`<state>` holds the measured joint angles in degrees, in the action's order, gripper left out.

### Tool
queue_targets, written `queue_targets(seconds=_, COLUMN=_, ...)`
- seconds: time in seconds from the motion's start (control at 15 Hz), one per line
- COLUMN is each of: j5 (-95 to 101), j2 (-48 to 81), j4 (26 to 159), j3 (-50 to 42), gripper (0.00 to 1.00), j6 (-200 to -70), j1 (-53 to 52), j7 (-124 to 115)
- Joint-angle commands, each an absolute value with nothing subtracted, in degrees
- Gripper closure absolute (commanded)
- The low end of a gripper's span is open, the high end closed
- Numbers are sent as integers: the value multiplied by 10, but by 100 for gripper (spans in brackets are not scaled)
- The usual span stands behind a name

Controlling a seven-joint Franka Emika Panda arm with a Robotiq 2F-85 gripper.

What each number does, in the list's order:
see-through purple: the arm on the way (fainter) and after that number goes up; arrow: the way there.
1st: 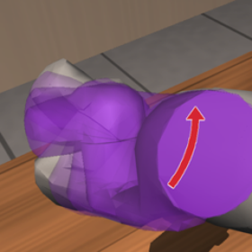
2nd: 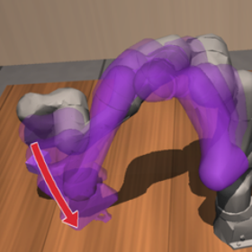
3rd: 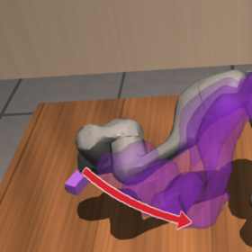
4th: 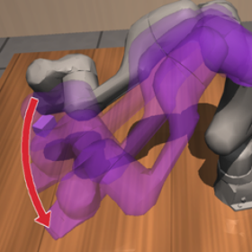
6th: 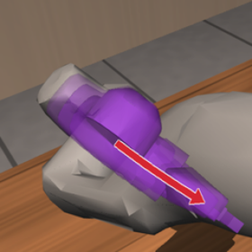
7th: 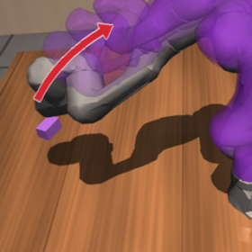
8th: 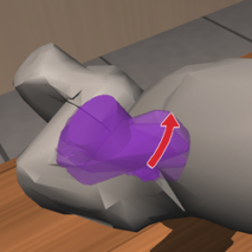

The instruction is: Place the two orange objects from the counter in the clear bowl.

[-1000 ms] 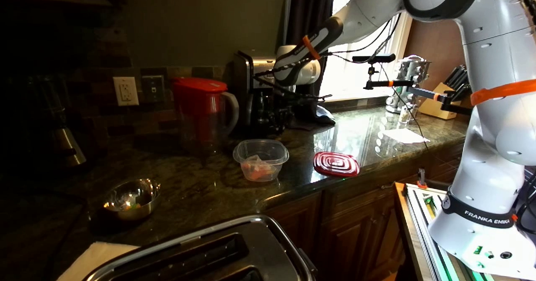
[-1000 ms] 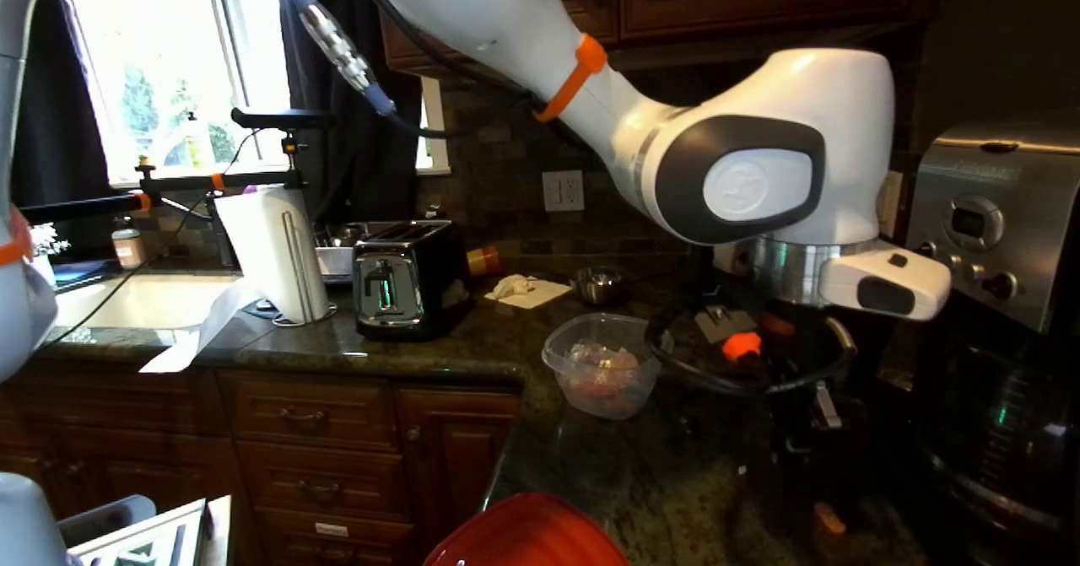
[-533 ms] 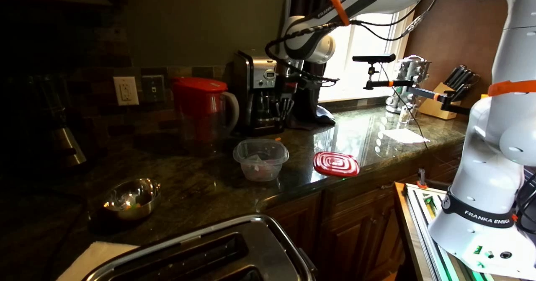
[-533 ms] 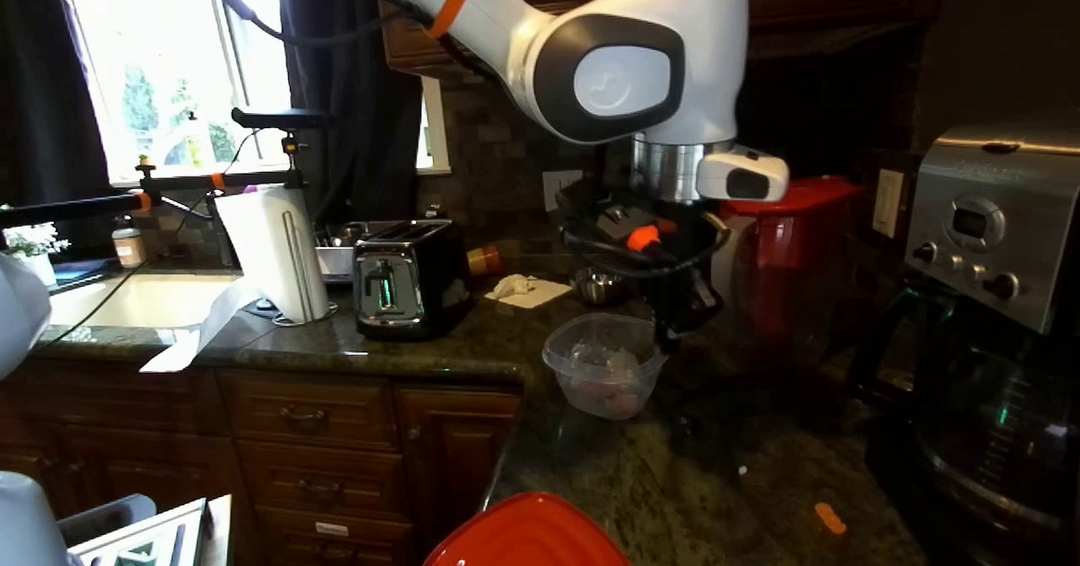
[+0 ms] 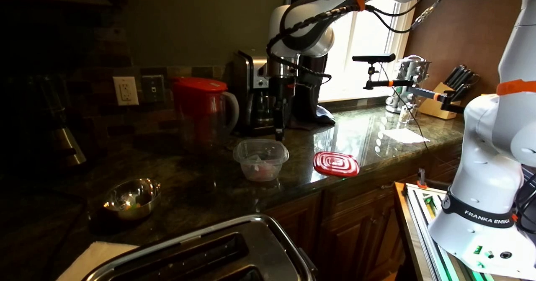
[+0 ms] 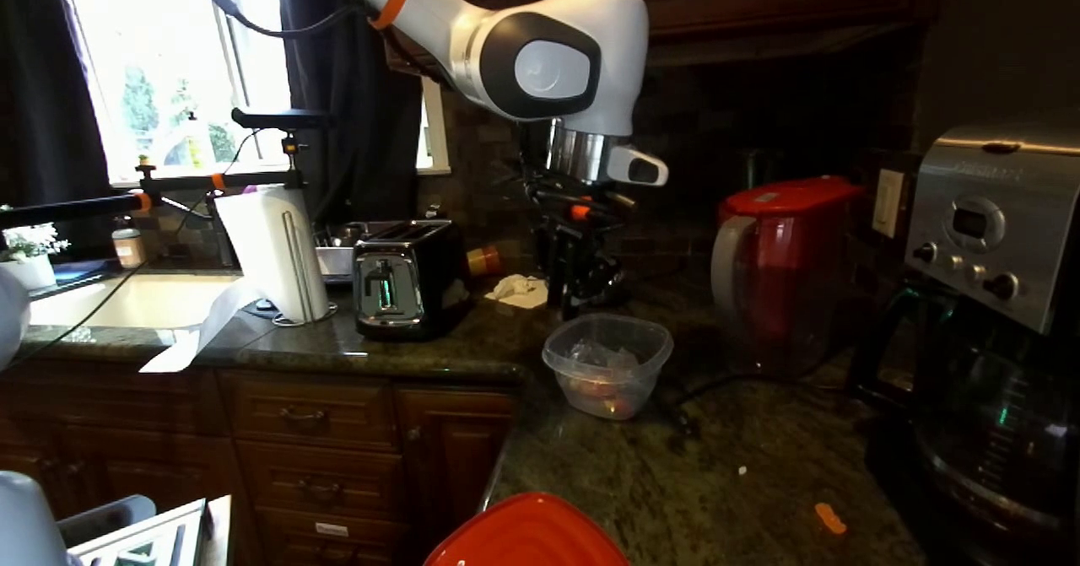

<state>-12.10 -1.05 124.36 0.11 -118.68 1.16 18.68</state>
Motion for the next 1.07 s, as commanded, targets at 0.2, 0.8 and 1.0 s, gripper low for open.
queue_targets(seconds=0.2, j5=-138, j2=7, j4=1228, j3=-4, gripper=15, j6=-1176, j1=7, j7=272)
queue_targets(seconds=0.8, j5=-141, j2=69, j4=1182, j3=-9, gripper=0, j6=-1217, j1=23, j7=281)
queue_targets(seconds=1.0, j5=-130, j2=99, j4=1165, j3=-7, gripper=0, j6=-1231, j1=30, j7=277)
